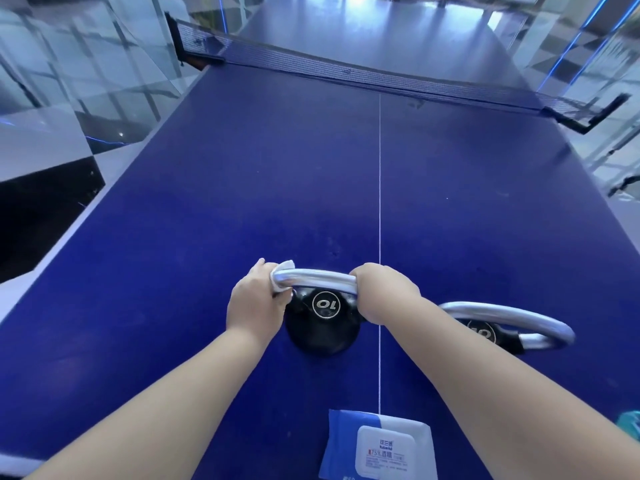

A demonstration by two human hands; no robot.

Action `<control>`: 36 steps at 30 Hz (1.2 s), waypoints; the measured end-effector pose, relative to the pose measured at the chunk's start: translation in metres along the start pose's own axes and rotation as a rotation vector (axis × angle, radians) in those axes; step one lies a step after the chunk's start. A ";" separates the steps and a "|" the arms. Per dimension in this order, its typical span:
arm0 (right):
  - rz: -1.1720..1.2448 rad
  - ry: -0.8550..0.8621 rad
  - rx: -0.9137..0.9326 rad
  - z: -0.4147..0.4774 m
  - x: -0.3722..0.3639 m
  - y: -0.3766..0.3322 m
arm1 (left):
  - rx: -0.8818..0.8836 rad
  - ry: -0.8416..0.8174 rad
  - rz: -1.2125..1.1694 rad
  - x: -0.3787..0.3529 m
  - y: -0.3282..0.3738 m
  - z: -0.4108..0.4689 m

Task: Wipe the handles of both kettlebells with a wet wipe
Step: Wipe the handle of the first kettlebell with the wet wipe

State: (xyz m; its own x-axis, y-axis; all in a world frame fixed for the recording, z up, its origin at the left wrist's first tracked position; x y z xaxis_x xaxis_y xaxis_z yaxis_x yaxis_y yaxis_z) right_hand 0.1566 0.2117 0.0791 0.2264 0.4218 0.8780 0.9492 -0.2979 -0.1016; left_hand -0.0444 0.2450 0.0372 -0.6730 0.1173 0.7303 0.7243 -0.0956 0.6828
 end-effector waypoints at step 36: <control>0.021 0.061 -0.034 -0.001 -0.006 0.007 | -0.691 0.024 0.953 -0.021 0.106 -0.026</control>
State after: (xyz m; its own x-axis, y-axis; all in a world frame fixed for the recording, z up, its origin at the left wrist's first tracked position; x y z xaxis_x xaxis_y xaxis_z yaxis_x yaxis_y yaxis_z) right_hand 0.1612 0.2062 0.0736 0.2316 0.3622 0.9028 0.9361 -0.3356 -0.1055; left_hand 0.0430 0.2068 0.0949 0.0890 -0.3090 0.9469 0.7063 -0.6507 -0.2787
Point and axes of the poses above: each hand's wrist, its own z-axis towards the middle knuckle, its own x-axis out of the back of the hand, y = z × x, the point moved 6 cm from there along z, towards the middle knuckle, and after that the axes turned 1 degree about z, right-handed, at the moved point
